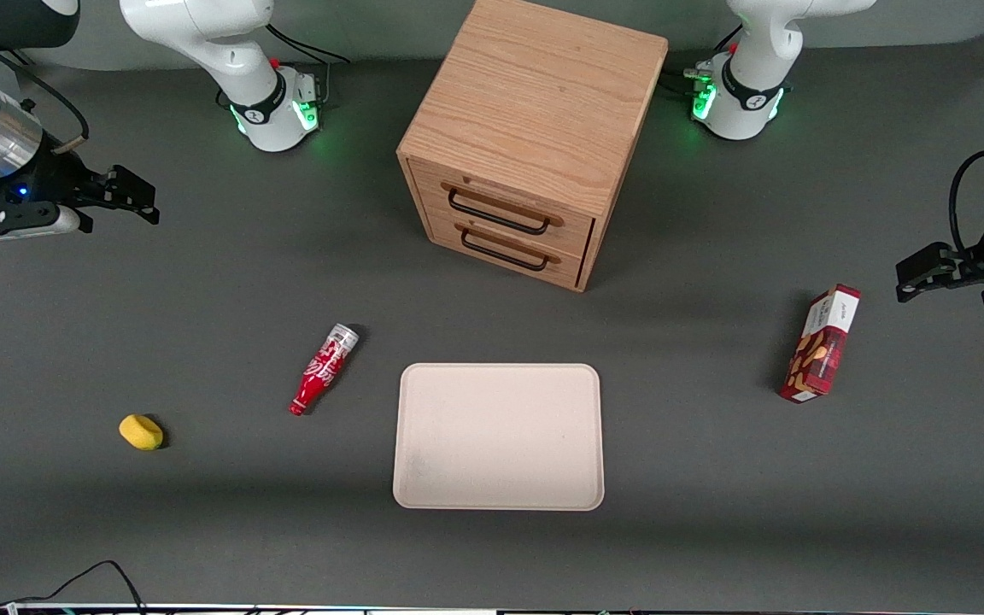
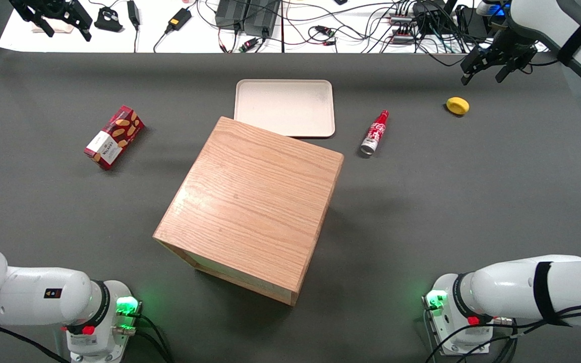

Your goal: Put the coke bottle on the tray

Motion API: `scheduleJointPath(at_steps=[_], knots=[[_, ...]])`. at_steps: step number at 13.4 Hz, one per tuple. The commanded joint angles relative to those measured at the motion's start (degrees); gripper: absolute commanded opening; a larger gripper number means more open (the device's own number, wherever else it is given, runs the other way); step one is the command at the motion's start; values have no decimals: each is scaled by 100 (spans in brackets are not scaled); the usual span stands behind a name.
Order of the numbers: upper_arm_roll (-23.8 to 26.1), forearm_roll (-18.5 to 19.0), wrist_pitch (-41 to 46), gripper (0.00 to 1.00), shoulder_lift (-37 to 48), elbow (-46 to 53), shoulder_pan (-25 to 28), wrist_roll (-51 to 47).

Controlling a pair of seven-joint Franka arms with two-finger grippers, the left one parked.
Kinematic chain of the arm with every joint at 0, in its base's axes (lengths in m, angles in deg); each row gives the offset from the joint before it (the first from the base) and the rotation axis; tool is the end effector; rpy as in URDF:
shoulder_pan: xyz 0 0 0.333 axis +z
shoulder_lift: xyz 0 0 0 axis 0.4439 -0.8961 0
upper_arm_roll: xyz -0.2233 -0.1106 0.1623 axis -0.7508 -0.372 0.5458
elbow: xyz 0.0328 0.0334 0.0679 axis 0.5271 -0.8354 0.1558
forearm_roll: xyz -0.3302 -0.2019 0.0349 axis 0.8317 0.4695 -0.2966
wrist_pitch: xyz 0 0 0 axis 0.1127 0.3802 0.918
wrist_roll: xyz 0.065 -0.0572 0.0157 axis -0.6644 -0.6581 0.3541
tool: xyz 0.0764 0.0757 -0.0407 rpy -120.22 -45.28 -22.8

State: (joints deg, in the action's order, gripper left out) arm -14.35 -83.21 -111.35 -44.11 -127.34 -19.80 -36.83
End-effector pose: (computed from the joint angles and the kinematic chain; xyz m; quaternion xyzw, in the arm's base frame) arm 0.4858 0.0222 0.5488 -0.9990 -0.0406 0.0174 0.0052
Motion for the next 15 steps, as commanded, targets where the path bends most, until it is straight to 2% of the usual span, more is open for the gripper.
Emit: scheduleJointPath(at_steps=[1,6,8,10,11,12,15], knots=[[-23,-123,192,100,-85,175,4,-38],[107,-123,368,100,-392,438,39,-195],[406,-114,342,100,-786,578,39,-1176],[687,-97,289,100,-1444,929,39,-1662],[863,-71,228,100,-1857,1209,48,-2256],[1038,-44,132,100,-2270,1447,48,-2854],[1391,113,-464,100,-3177,1704,65,-3850]])
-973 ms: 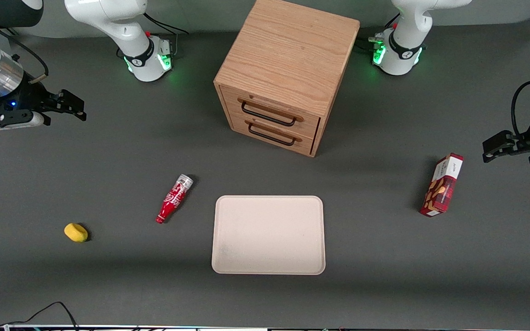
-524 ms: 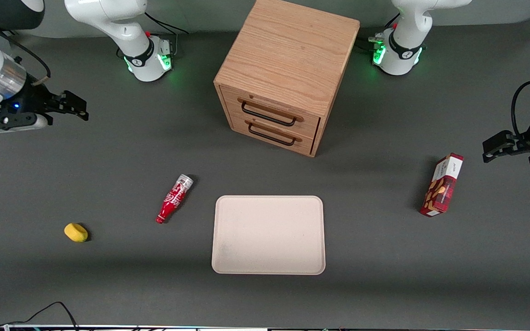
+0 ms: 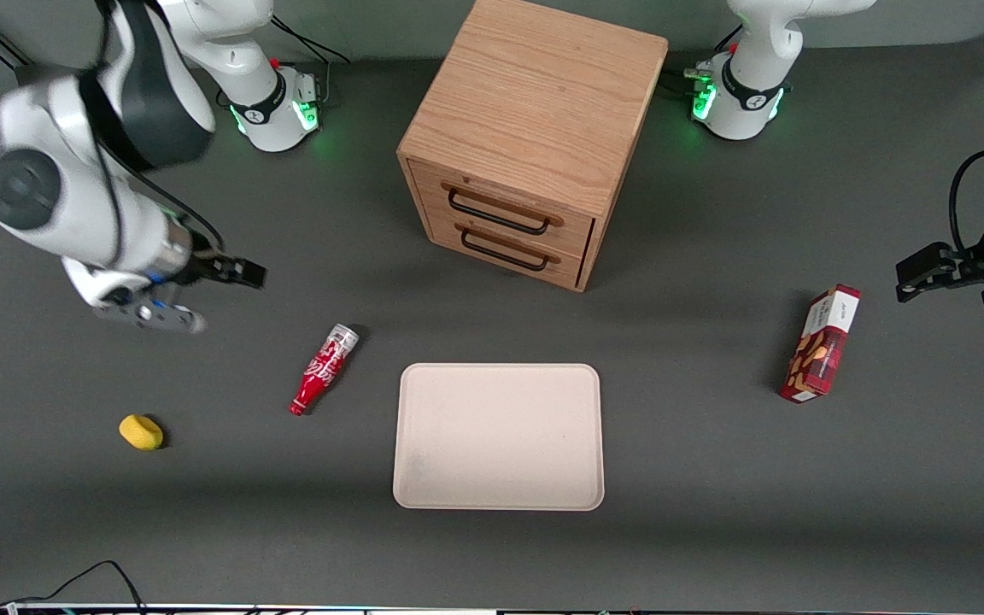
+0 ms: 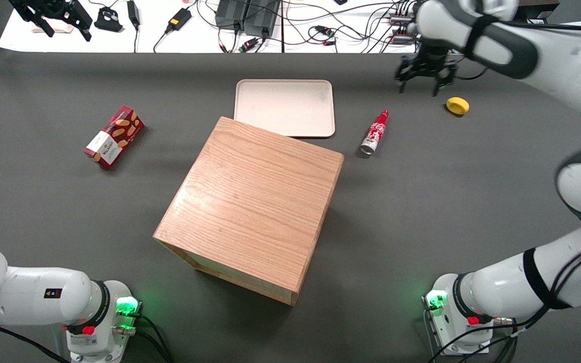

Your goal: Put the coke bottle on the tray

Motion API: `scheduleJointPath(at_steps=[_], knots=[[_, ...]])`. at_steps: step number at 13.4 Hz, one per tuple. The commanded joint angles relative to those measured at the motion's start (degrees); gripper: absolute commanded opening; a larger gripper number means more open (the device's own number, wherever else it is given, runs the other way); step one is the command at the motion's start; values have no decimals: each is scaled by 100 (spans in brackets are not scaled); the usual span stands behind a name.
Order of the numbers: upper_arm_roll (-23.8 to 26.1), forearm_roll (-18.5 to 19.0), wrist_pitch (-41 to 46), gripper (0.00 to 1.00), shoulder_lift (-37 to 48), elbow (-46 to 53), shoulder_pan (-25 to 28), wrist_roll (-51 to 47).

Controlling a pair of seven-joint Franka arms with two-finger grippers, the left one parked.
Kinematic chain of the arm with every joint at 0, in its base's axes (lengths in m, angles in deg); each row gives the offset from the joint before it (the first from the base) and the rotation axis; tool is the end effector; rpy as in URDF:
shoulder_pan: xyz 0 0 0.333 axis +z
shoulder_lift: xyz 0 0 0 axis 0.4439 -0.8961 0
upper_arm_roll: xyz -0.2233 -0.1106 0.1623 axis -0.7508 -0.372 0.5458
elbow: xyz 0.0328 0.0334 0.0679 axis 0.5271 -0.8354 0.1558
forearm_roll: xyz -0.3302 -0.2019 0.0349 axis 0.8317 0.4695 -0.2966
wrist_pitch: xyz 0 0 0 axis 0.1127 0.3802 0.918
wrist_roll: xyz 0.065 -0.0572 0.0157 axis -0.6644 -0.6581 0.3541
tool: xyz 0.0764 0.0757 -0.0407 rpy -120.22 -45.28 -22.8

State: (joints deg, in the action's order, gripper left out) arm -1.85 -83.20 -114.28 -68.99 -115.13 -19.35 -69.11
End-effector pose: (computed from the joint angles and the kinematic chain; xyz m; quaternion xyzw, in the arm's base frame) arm 0.5683 0.1563 0.4176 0.9866 -0.1278 -0.0983 0.0264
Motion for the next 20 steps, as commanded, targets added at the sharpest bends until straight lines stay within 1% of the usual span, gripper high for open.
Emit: scheduleJointPath(at_steps=[1,3,8,11,12,14,17,20], knots=[[264,183,-478,100,-882,449,20,-833],[352,524,-928,100,-1243,370,98,-1132],[353,570,-2298,100,-1350,-507,126,-1958],[353,728,-3002,100,-1359,-1044,99,-2048],[344,737,-3169,100,-1402,-1123,82,-2048],[335,903,-3319,100,-1560,-1142,47,-2048],[283,957,-3557,100,-1736,-1151,47,-2057],[274,1106,-3750,100,-1912,-1151,29,-2162]])
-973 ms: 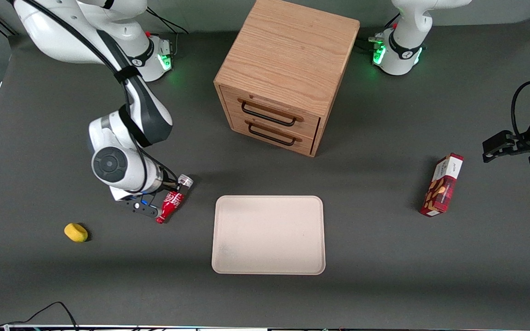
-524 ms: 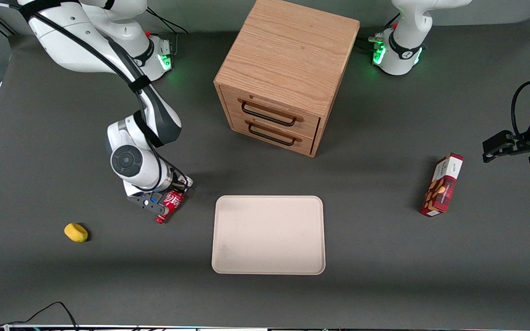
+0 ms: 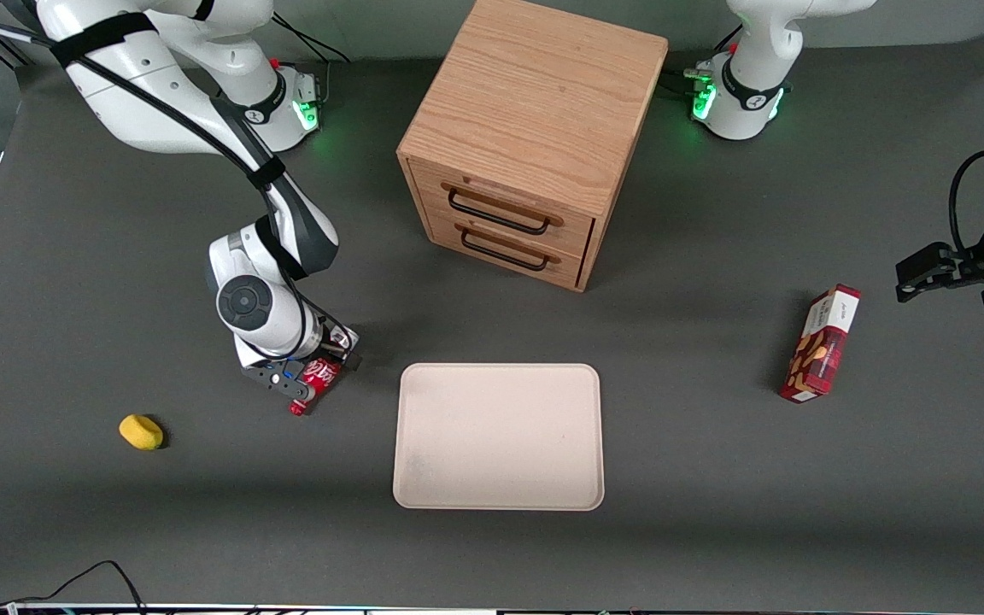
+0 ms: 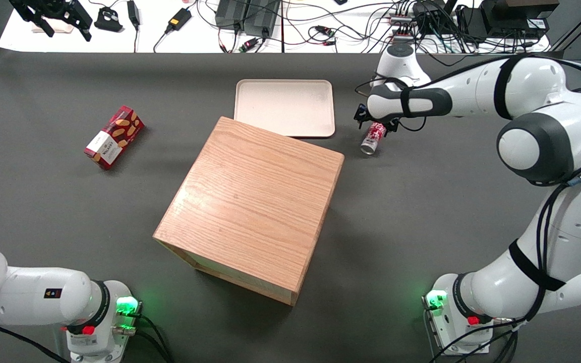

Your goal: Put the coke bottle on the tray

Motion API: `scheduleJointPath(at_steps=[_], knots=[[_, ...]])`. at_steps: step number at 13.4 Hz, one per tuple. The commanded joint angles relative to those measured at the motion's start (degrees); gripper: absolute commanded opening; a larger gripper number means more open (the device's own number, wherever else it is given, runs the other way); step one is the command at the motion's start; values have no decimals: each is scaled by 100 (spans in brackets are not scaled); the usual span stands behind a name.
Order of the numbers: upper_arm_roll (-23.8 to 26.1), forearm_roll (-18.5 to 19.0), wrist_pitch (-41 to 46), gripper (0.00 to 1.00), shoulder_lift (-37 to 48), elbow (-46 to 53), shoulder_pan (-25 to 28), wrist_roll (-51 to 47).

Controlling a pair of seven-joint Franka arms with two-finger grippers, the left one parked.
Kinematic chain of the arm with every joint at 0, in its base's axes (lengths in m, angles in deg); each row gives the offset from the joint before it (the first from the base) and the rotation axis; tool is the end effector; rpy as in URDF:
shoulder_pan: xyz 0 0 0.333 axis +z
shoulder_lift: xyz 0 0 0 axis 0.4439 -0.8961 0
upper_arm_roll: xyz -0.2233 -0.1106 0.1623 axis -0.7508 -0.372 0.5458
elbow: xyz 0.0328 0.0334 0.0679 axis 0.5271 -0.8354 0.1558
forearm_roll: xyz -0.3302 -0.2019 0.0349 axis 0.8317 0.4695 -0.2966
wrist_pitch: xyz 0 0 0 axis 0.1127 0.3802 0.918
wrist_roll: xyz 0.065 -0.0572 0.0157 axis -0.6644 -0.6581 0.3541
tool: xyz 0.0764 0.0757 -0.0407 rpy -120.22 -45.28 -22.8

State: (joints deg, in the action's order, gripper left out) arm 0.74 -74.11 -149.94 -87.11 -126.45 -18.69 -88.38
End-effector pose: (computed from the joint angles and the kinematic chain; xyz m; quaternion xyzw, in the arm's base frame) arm 0.5722 0.1933 0.1906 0.9750 -0.2184 -0.0309 0.0264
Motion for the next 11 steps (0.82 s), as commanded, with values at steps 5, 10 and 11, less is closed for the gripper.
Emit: scheduleJointPath(at_steps=[5,10,11], knots=[[-3,496,-264,97,-250,-11,-55,-368],[-29,549,-291,0,-224,-28,-46,-429],[-29,549,-291,0,-215,-37,-55,-429]])
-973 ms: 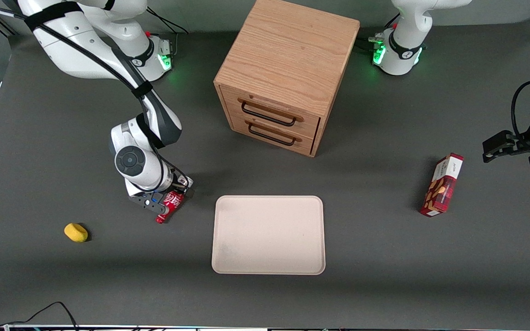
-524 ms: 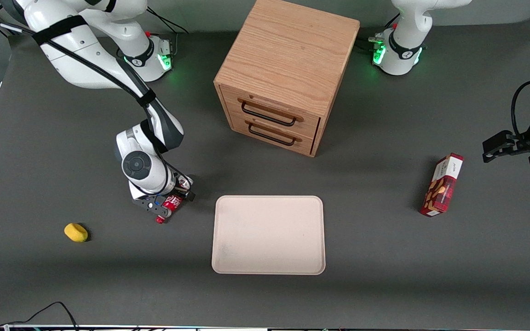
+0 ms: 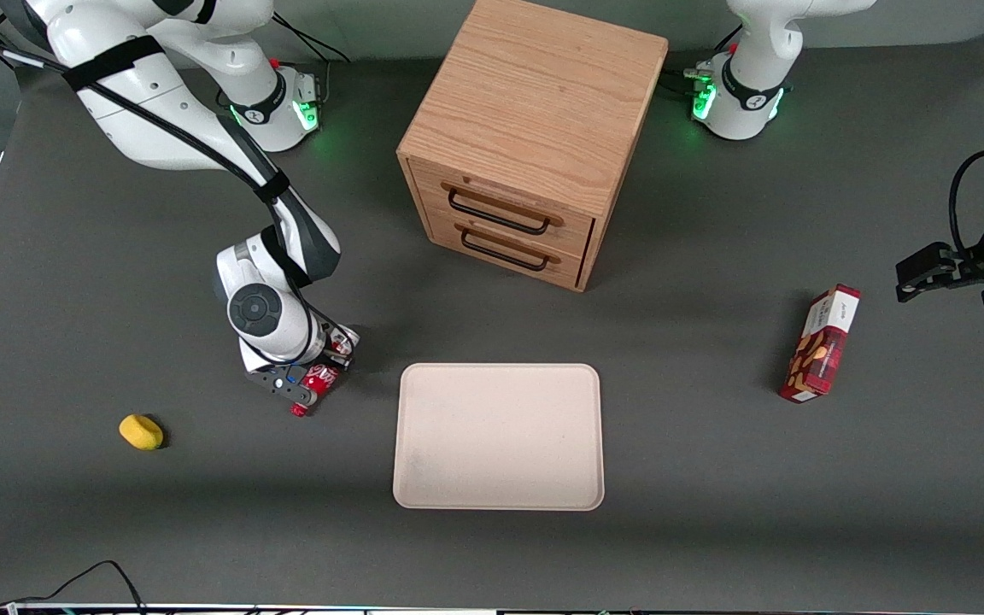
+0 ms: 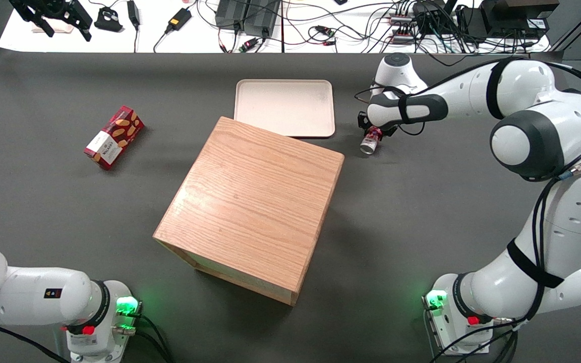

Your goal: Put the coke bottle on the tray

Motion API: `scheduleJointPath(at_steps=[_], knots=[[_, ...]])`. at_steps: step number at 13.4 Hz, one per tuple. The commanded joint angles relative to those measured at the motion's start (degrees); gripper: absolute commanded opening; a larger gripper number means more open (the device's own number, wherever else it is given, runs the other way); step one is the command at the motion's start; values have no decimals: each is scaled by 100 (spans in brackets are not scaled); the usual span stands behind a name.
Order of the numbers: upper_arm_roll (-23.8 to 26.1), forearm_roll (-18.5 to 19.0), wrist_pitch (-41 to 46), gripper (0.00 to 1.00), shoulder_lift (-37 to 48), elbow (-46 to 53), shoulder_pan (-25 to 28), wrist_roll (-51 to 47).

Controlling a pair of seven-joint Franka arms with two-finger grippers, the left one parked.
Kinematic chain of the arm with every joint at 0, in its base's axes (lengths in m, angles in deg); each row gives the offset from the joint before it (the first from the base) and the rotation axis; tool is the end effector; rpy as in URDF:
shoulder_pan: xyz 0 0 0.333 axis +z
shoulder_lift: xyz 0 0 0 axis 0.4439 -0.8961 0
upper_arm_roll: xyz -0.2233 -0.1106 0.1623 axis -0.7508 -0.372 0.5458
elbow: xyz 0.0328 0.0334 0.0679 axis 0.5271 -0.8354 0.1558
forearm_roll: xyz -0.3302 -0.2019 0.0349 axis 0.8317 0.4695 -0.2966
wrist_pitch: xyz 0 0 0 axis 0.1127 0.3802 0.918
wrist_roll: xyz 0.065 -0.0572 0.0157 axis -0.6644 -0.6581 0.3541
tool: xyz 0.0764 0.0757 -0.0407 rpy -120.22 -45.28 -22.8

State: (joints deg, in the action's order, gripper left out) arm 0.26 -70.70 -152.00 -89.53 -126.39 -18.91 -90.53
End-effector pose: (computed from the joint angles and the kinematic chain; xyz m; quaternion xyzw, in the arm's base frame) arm 0.5726 0.1866 0.1683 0.9744 -0.2198 -0.0229 0.0403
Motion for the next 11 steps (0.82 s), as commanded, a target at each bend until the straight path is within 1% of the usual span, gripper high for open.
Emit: scheduleJointPath(at_steps=[1,6,9,11], knots=[[19,208,-76,0,35,-51,-24,-249],[19,208,-14,0,114,-69,-33,-276],[98,173,590,0,605,-42,-208,-206],[159,16,1100,0,1000,27,-235,-109]])
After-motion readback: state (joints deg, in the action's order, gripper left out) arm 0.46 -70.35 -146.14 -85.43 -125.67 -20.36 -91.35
